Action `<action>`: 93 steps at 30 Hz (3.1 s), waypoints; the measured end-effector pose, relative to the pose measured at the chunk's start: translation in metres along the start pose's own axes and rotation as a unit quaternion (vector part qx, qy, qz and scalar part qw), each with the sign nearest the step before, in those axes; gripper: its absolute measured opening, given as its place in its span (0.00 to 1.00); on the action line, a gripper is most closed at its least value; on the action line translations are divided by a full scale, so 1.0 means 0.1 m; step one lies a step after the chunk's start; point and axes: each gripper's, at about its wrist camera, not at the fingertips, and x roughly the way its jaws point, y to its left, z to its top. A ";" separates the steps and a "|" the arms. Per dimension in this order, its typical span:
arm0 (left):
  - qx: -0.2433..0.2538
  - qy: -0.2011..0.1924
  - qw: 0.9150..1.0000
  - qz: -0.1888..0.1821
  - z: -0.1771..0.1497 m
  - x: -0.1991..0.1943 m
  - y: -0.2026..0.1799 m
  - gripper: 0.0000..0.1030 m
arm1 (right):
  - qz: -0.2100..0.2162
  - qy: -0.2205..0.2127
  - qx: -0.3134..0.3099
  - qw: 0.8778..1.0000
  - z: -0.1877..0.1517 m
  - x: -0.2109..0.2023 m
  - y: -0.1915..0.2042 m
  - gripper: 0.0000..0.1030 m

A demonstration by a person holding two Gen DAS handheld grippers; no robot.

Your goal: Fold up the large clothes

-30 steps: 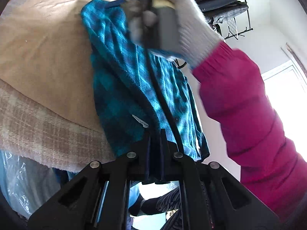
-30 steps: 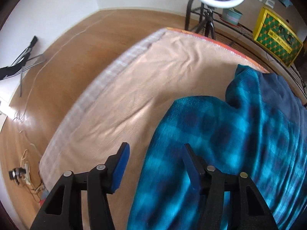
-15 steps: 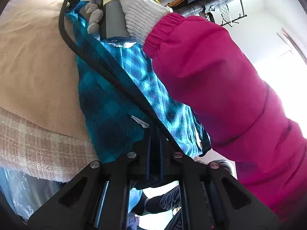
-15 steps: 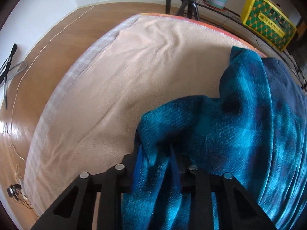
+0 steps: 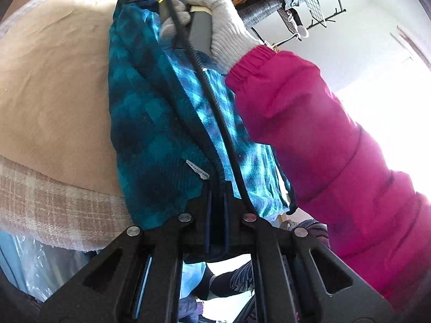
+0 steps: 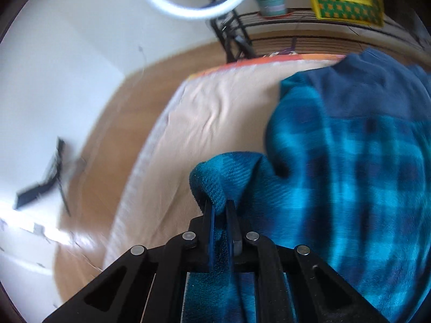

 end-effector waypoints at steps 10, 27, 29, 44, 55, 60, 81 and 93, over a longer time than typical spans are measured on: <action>0.036 0.024 0.999 0.012 0.02 0.26 -0.40 0.05 | 0.087 -0.091 0.082 0.989 -0.02 -0.67 -0.72 0.05; 0.111 0.113 0.985 0.071 0.04 1.17 -0.85 0.05 | 0.035 -0.083 0.137 0.986 -0.28 -0.75 -1.89 0.06; 0.113 0.123 0.983 0.078 0.03 1.27 -0.85 0.05 | 0.010 -0.058 0.128 0.990 -0.28 -0.71 -1.92 0.16; 0.124 0.125 0.981 0.077 -0.01 1.31 -0.86 0.05 | -0.071 -0.046 -0.022 0.996 0.25 -0.50 -1.27 0.62; 0.143 0.132 0.978 0.073 -0.03 1.30 -0.87 0.05 | -0.062 -0.085 0.030 0.994 0.05 -0.97 -1.80 0.00; 0.141 0.134 0.978 0.074 -0.03 1.29 -0.85 0.05 | 0.014 -0.088 0.042 0.995 0.07 -0.91 -1.85 0.40; 0.160 0.144 0.973 0.081 -0.12 1.33 -0.87 0.05 | -0.118 -0.054 0.002 0.992 -0.02 -0.69 -1.87 0.05; 0.184 0.125 0.971 0.086 -0.23 0.75 -0.92 0.10 | -0.046 -0.084 -0.060 0.994 0.14 -1.27 -1.39 0.33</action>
